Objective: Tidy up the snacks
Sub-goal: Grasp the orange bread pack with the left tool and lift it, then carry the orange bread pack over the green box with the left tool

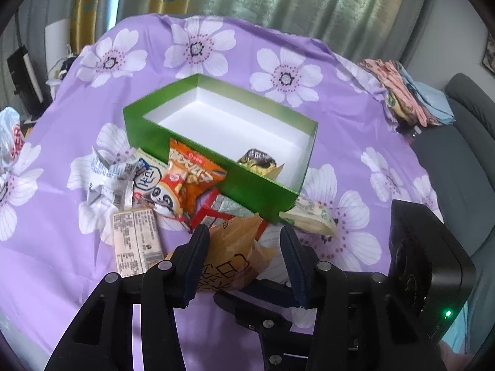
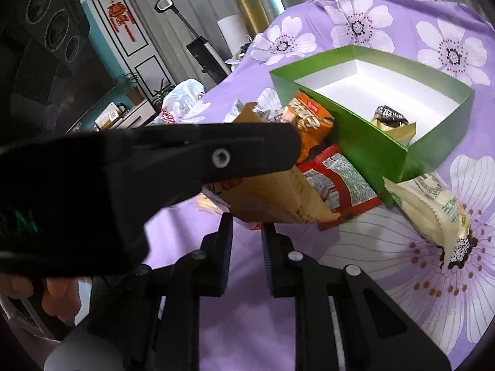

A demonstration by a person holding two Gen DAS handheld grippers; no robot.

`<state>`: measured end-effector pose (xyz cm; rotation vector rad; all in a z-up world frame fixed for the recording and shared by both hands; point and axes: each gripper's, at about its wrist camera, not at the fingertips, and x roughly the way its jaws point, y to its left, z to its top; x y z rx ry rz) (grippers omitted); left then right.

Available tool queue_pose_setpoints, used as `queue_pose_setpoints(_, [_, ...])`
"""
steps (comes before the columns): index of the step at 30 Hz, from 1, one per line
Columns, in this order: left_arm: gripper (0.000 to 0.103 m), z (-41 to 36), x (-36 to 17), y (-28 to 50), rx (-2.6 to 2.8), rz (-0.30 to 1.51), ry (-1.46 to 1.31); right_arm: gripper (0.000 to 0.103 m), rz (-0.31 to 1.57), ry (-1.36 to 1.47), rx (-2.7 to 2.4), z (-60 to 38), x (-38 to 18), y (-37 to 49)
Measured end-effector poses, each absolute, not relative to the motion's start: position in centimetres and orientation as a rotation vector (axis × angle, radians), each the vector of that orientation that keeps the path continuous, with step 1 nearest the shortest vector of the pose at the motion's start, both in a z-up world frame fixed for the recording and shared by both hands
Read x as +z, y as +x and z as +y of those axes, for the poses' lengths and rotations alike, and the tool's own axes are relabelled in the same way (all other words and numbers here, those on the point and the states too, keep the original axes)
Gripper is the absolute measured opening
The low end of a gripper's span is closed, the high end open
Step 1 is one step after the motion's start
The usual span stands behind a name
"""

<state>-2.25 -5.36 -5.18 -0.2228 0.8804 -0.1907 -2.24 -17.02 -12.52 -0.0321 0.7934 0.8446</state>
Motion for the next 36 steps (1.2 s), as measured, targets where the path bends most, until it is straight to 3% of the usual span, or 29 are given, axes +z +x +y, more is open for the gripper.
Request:
queue_pose_setpoints(15, [0.048, -6.1, -2.3, -2.2, -0.276, 0.832, -0.244, 0.019, 0.735, -0.007, 0.836, -18.0, -10.5, -2.2])
queue_pose_setpoints(20, [0.040, -7.6, -1.8, -1.4, -0.315, 0.818, -0.206, 0.015, 0.640, -0.010, 0.851, -18.0, -7.5, -2.1])
queue_pose_setpoints(24, [0.039, -6.9, -1.3, 0.8, -0.355, 0.841, -0.268, 0.014, 0.647, 0.016, 0.828, -17.5, -6.4, 0.0])
queue_pose_setpoints(26, [0.041, -6.1, -1.1, 1.2, -0.340, 0.825, -0.272, 0.018, 0.654, -0.009, 0.814, -17.4, -6.3, 0.1])
queue_pose_setpoints(27, [0.048, -5.7, -1.2, 1.3, -0.338, 0.829, -0.282, 0.020, 0.658, -0.008, 0.809, -17.7, -6.4, 0.2])
queue_pose_setpoints(29, [0.065, -4.6, -1.9, 1.5, -0.324, 0.850, -0.304, 0.039, 0.692, 0.001, 0.783, -18.9, -7.0, 0.5])
queue_pose_setpoints(30, [0.073, -3.9, -2.5, 1.5, -0.304, 0.857, -0.293, 0.043, 0.705, 0.014, 0.764, -19.7, -7.4, 0.6])
queue_pose_setpoints(32, [0.074, -3.0, -3.4, 1.3, -0.250, 0.875, -0.284, 0.056, 0.733, 0.041, 0.749, -21.0, -8.5, 0.6])
queue_pose_setpoints(36, [0.076, -0.9, -6.2, 1.2, -0.222, 0.917, -0.346, 0.065, 0.789, 0.048, 0.749, -21.4, -10.7, 0.5])
